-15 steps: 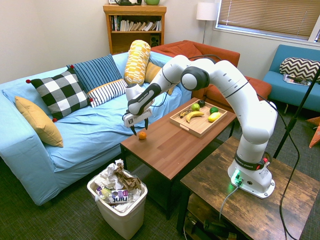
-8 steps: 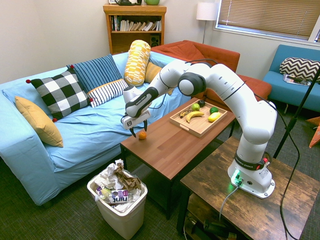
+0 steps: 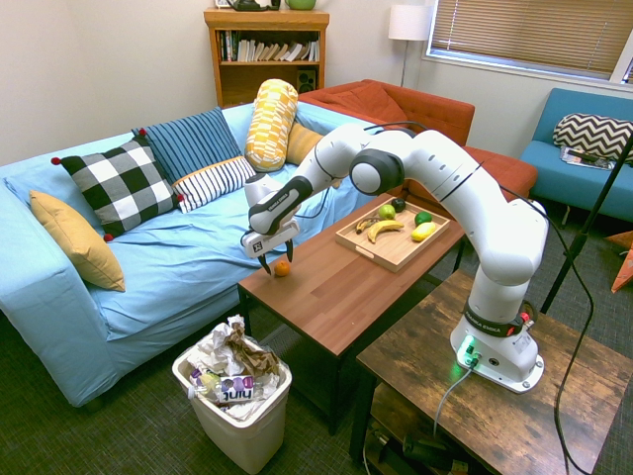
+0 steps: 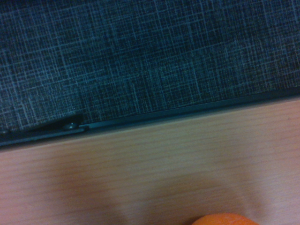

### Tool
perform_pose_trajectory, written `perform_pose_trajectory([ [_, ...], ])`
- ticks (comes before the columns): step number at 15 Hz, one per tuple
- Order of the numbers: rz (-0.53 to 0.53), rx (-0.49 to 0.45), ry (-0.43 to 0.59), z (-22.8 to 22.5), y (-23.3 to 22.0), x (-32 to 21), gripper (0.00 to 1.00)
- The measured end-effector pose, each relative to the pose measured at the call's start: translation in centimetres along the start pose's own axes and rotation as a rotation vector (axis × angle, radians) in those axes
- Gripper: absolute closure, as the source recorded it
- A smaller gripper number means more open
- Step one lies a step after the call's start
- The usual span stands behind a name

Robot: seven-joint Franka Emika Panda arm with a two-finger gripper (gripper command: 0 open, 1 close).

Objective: Put the tangerine in the tray

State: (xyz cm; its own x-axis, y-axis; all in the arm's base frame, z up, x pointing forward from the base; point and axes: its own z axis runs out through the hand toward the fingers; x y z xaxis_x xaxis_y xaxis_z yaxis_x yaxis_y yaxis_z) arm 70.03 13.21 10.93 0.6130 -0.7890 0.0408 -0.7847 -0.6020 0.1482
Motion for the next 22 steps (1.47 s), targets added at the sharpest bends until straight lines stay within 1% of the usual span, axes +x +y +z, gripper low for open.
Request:
perform_pose_trajectory([
  [7, -0.003, 0.002, -0.016, 0.2, 0.1, 0.0, 1.0],
  [9, -0.008, 0.006, -0.017, -0.4, 0.2, 0.5, 1.0],
  [11, -0.005, 0.008, -0.031, -2.8, 0.9, 1.6, 1.0],
  [13, 0.02, 0.016, -0.03, -6.3, 3.0, 4.2, 1.0],
  [15, 0.07, 0.022, -0.027, -9.1, 7.4, 8.1, 1.0],
  [17, 0.141, 0.006, -0.028, -10.5, 13.6, 12.5, 1.0],
  [20, 0.232, -0.02, -0.048, -9.0, 24.1, 17.8, 1.0],
  [22, 0.277, -0.032, -0.057, -6.6, 30.2, 19.1, 1.0],
])
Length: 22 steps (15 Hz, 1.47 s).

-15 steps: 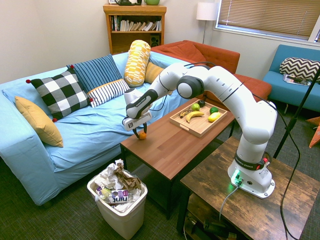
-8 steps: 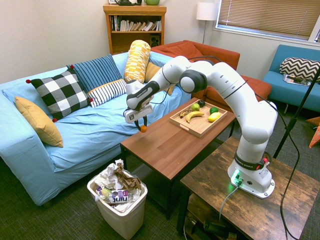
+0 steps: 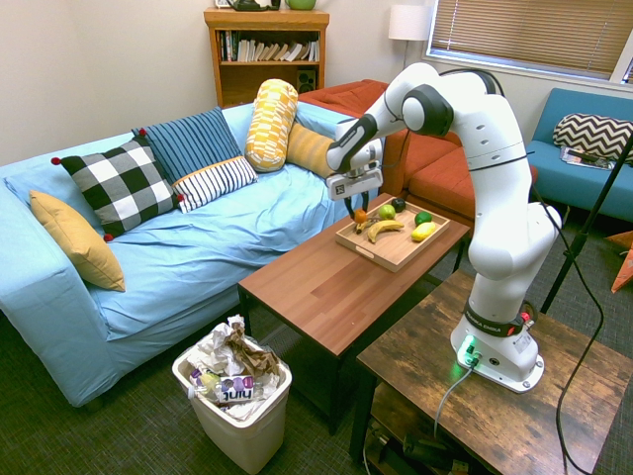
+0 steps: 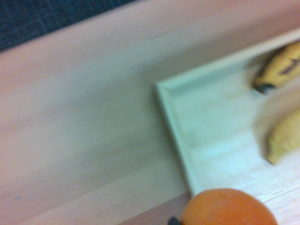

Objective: Put the tangerine in the tray

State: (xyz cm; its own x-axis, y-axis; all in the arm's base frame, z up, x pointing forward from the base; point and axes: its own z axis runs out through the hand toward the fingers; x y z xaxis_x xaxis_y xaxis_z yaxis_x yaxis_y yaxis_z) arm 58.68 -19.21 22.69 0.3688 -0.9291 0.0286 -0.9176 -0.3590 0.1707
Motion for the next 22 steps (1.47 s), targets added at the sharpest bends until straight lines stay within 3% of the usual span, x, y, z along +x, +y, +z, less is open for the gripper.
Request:
perform_pose_trajectory([
  [4, 0.072, -0.032, -0.006, 5.5, 6.7, 2.5, 1.0],
  [9, 0.11, -0.062, -0.01, 11.8, 7.9, 3.2, 1.0],
  [22, 0.145, -0.101, -0.043, 13.9, 6.6, 3.9, 1.0],
])
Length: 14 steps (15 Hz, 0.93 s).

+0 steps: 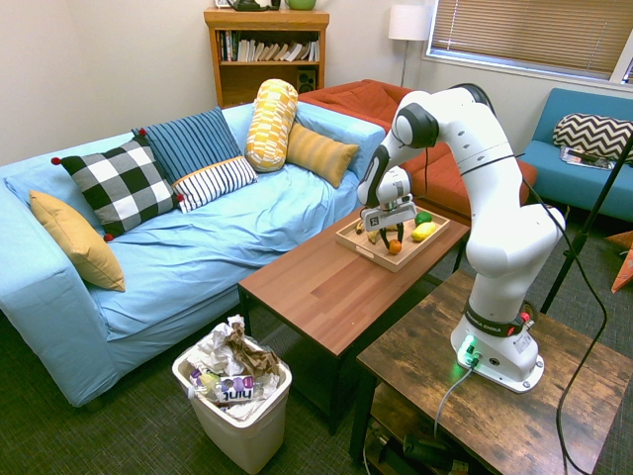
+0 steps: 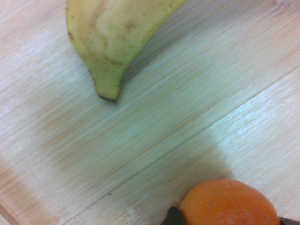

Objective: Put the tangerine in the tray

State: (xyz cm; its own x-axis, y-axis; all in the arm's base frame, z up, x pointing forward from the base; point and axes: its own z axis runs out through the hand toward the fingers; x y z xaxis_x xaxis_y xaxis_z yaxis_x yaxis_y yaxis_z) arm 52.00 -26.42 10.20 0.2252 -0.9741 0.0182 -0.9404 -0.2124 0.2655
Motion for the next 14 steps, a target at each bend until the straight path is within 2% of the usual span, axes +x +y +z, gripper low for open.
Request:
perform_pose_trajectory([
  [1, 0.004, -0.002, 0.001, 0.11, -0.17, -0.03, 0.0],
  [14, 0.006, -0.012, 0.005, -0.39, -0.07, 0.31, 0.0],
])
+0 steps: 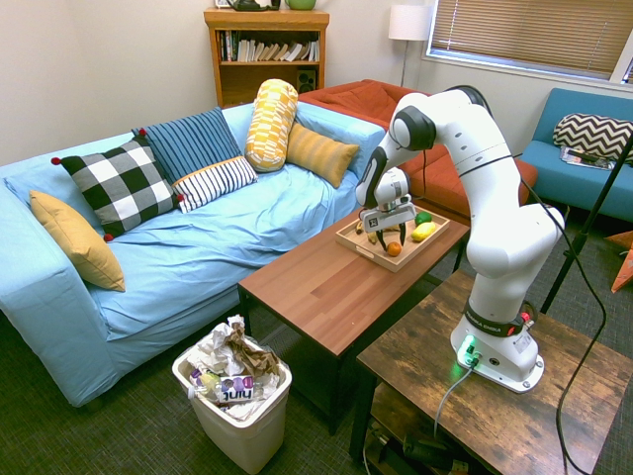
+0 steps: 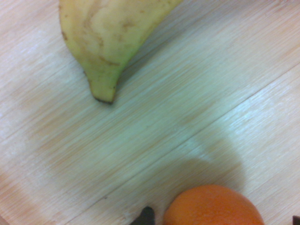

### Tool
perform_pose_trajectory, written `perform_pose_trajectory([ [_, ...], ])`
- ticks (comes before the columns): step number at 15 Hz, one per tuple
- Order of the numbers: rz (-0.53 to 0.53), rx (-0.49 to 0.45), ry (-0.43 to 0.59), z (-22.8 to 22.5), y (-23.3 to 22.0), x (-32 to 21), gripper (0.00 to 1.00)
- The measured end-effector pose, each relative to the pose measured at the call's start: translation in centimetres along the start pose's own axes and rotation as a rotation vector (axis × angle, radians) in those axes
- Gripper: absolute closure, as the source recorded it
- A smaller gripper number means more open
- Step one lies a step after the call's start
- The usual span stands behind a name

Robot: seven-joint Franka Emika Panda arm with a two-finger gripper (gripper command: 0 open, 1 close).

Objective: Put the tangerine in the tray

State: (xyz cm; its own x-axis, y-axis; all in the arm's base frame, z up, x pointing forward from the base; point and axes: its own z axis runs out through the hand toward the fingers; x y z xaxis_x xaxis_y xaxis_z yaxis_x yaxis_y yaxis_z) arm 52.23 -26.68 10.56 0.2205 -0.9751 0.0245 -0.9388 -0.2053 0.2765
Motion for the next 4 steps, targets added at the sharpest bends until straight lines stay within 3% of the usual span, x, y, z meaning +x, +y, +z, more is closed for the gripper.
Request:
perform_pose_trajectory([
  [4, -0.018, 0.037, 0.004, -3.2, 0.9, 0.4, 0.0],
])
